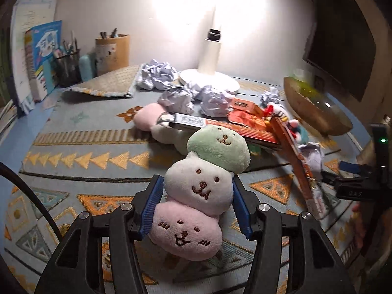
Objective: Organize objects
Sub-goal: 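Grasp the crumpled white paper with the right tool while the left tool holds the plush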
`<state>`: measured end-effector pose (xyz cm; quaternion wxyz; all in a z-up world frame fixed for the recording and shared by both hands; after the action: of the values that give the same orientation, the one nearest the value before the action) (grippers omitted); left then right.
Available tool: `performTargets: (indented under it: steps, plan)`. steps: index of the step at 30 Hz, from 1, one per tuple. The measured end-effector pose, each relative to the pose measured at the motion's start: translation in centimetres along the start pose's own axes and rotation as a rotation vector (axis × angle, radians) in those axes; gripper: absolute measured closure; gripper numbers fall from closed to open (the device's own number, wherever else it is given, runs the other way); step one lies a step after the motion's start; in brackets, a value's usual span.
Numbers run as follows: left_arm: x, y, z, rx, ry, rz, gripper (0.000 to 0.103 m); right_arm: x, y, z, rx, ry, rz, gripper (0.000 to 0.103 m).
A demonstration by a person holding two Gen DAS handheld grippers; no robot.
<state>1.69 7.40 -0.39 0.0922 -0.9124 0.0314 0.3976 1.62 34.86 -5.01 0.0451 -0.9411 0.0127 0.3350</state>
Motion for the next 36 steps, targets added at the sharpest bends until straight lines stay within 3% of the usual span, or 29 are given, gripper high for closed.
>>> performTargets:
  steps: [1,3,6,8,9,13,17,19,21,24,28,29,31,33,36]
  plan:
    - [0.1,0.1,0.4,-0.056,0.022,0.005,0.051,-0.1,-0.6,-1.4,0.058,-0.075,0.027,0.001]
    - [0.0,-0.4,0.5,-0.098,0.014,0.034,0.051,0.1,-1.1,-3.7,0.095,-0.181,0.074,0.001]
    - [0.3,-1.1,0.2,-0.122,-0.003,0.087,0.051,0.2,-0.4,-4.8,-0.027,-0.182,0.146,0.002]
    - [0.3,-1.4,0.1,-0.122,-0.009,0.117,0.051,0.0,0.9,-5.3,-0.095,-0.187,0.162,0.027]
    - [0.4,-1.6,0.1,-0.118,-0.007,0.128,0.050,-0.2,1.6,-5.6,-0.088,-0.193,0.152,0.046]
    - [0.4,-1.8,0.1,-0.129,-0.006,0.143,0.050,-1.0,5.8,-5.1,-0.132,-0.147,0.057,0.047]
    - [0.5,-2.6,-0.4,-0.140,-0.033,0.181,0.050,-0.8,7.6,-3.1,-0.087,-0.125,0.037,0.048]
    - [0.6,-2.6,-0.1,-0.143,-0.015,0.183,0.050,-0.6,7.5,-1.6,-0.075,-0.070,0.049,0.079]
    - [0.6,-2.5,0.0,-0.143,-0.008,0.177,0.050,-0.5,6.6,-1.6,-0.105,-0.062,0.092,0.085]
    - [0.6,-2.5,-0.2,-0.146,-0.019,0.177,0.050,0.2,4.0,-2.4,-0.157,-0.048,0.185,0.085]
    - [0.6,-2.7,-0.1,-0.141,-0.017,0.192,0.050,2.3,0.3,-2.6,-0.462,0.045,0.378,0.084]
    - [0.6,-2.9,-0.2,-0.136,-0.018,0.201,0.050,2.7,-0.6,-2.7,-0.490,0.050,0.406,0.081]
    - [0.7,-3.0,-0.1,-0.141,-0.015,0.215,0.050,3.1,-2.5,-3.0,-0.476,0.052,0.444,0.053]
    - [0.7,-3.1,0.0,-0.142,-0.007,0.223,0.050,3.5,-4.7,-3.3,-0.375,0.042,0.470,0.031]
    - [0.8,-3.3,0.1,-0.141,0.003,0.229,0.050,3.7,-6.6,-3.9,-0.305,0.018,0.486,0.029]
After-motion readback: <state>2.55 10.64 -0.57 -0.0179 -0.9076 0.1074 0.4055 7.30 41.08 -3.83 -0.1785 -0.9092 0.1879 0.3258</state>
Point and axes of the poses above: each gripper's, at about its wrist camera, not at the fingertips, and z roughly the way its jaws point, y to its left, x to its underside, the point moved 5 cm from there along z, roughly the way its jaws point, and after that the axes turned 2 degrees about x, right-handed, at the moved point
